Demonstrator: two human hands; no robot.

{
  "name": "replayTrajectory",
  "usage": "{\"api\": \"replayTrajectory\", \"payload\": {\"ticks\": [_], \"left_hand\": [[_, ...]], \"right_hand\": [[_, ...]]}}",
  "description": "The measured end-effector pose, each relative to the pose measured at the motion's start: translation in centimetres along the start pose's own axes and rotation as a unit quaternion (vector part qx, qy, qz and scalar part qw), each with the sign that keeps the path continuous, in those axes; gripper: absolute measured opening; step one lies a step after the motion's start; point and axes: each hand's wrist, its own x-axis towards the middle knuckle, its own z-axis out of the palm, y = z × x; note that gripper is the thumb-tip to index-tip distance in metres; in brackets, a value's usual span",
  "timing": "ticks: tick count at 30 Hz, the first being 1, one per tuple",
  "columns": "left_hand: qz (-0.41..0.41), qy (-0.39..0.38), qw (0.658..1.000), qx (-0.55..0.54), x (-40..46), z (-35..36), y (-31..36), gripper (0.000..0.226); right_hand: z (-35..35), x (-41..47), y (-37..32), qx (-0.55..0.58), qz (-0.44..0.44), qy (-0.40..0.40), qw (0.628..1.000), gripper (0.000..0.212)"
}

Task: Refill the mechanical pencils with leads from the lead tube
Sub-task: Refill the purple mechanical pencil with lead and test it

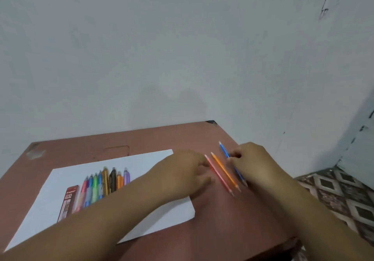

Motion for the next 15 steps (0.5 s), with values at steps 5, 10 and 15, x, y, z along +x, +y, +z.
{"api": "replayTrajectory", "payload": {"ticks": [5,10,15], "left_hand": [[0.009,0.012,0.999,0.050,1.8,1.9,0.6,0.035],[0.014,0.032,0.996,0.080,2.2,2.6,0.3,0.028],[0.014,0.042,0.995,0.089,1.5,2.4,-0.9,0.026]], "right_hand": [[1.2,-0.1,0.8,0.018,0.004,0.004,1.000,0.017],[1.9,-0.4,0.2,0.017,-0.013,-0.008,1.000,0.020],[3.3,-0.7,-0.8,0.001,-0.044,0.003,0.999,0.021]]}}
